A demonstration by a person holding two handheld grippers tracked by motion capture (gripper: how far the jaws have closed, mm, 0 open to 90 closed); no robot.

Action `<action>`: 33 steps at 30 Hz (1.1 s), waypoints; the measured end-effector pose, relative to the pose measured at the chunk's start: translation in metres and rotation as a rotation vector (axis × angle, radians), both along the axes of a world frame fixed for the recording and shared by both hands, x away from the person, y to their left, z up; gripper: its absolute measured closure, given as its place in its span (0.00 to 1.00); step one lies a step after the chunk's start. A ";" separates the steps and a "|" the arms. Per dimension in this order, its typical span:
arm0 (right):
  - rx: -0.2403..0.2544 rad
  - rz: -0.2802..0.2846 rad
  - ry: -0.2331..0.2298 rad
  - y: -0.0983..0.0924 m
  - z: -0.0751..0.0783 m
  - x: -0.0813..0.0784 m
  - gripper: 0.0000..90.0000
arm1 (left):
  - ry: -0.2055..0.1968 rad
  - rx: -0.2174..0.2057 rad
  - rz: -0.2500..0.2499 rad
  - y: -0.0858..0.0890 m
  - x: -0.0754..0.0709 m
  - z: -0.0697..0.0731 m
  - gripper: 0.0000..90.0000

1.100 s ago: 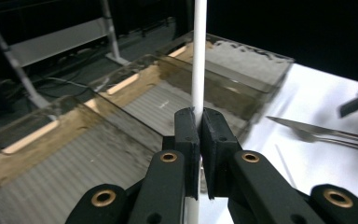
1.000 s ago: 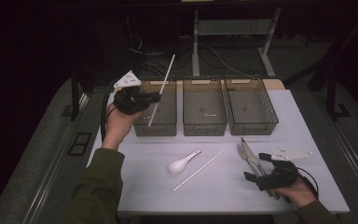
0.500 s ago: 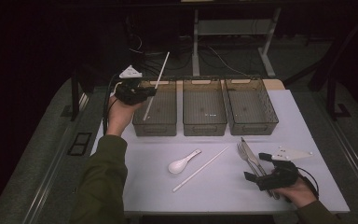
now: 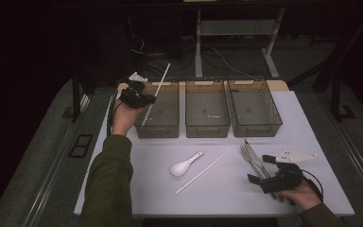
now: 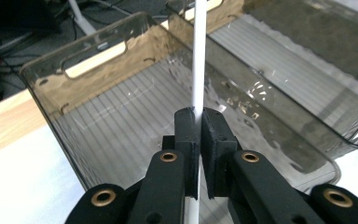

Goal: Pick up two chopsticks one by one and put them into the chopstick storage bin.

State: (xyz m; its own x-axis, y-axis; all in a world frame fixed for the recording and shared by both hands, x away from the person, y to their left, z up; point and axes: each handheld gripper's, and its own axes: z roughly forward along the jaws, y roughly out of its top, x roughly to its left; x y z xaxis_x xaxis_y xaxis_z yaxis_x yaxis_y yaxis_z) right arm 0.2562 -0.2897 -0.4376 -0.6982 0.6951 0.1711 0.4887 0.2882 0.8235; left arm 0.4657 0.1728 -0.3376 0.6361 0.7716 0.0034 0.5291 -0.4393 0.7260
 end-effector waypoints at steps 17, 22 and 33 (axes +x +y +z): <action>0.001 0.002 0.002 0.000 0.000 0.000 0.02 | 0.116 0.034 0.075 0.002 0.010 -0.030 0.94; 0.000 0.002 0.002 0.000 0.000 0.000 0.02 | 0.115 0.045 0.080 0.002 0.012 -0.035 0.94; 0.002 0.006 0.000 0.000 0.000 0.000 0.02 | 0.128 0.070 0.118 -0.006 0.017 -0.044 0.93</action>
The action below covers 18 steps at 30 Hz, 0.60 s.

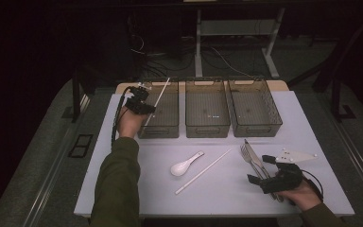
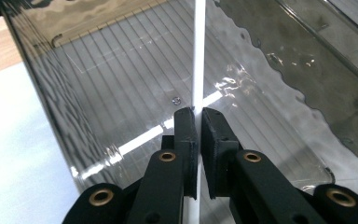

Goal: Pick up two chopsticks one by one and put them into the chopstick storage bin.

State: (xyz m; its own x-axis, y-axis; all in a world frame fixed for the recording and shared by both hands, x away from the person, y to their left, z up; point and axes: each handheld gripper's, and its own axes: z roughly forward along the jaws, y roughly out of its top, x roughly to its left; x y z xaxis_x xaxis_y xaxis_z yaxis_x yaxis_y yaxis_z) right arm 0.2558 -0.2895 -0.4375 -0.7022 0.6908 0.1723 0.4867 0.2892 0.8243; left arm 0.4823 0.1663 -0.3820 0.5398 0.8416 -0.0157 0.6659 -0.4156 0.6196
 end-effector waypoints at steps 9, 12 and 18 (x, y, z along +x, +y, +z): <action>0.000 0.001 0.000 0.000 0.000 0.000 0.02 | -0.006 0.000 0.027 -0.001 0.001 -0.001 0.91; 0.001 0.000 0.000 0.000 0.000 0.000 0.02 | -0.008 -0.007 0.022 -0.001 0.000 0.001 0.90; 0.000 -0.002 0.001 0.000 0.000 -0.001 0.02 | -0.045 -0.037 -0.009 0.000 -0.004 0.010 0.86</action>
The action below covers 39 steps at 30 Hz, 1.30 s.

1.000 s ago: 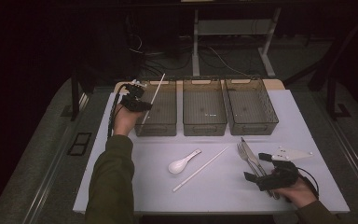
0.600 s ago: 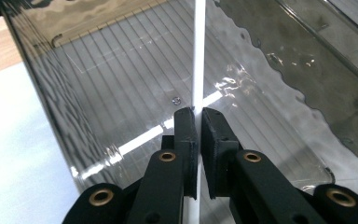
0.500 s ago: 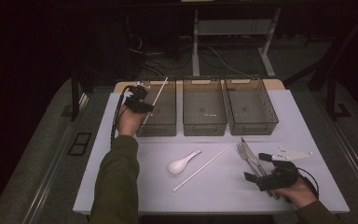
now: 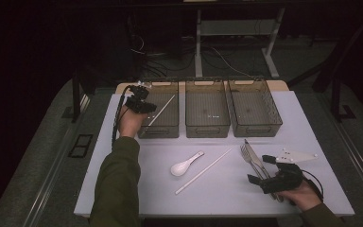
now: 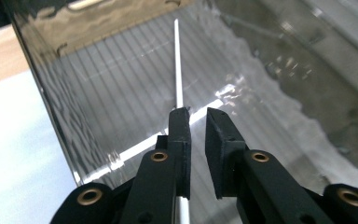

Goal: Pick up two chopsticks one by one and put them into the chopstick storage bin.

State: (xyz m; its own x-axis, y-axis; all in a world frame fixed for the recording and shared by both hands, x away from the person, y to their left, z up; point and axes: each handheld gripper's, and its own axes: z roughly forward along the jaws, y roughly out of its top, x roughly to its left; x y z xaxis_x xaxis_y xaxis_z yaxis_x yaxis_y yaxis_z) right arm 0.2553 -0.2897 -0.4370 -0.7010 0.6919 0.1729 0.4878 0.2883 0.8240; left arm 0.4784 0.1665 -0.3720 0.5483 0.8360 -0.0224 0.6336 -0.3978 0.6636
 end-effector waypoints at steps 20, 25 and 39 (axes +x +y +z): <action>-0.003 -0.006 -0.002 0.000 0.000 0.000 0.02 | -0.106 -0.178 -0.194 -0.002 -0.051 0.042 0.39; -0.005 -0.006 -0.002 0.000 0.000 0.000 0.02 | -0.115 -0.182 -0.237 -0.007 -0.069 0.043 0.29; -0.004 -0.009 -0.002 0.000 0.000 0.000 0.02 | -0.147 -0.195 -0.352 -0.036 -0.121 0.033 0.19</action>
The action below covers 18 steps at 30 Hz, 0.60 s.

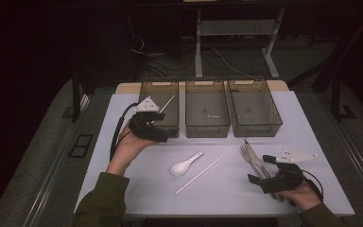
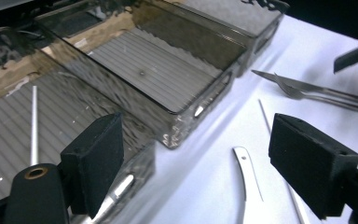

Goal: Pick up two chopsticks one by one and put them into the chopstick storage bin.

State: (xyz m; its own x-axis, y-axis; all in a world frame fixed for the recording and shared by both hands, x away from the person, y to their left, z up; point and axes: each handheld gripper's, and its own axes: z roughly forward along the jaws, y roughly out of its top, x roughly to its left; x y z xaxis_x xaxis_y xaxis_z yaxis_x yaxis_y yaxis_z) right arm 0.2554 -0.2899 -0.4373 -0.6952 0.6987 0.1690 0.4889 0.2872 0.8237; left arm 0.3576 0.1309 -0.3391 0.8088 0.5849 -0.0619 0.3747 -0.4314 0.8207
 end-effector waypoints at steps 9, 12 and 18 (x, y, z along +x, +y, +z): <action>0.003 0.005 0.001 -0.001 0.000 0.000 0.02 | 0.007 -0.020 -0.025 -0.012 -0.023 -0.017 0.19; 0.008 0.001 -0.001 -0.001 0.000 0.000 0.02 | 0.020 -0.019 -0.030 -0.017 -0.031 -0.025 0.19; 0.005 0.001 -0.003 0.000 0.001 -0.001 0.02 | 0.035 -0.002 -0.041 -0.027 -0.047 -0.039 0.21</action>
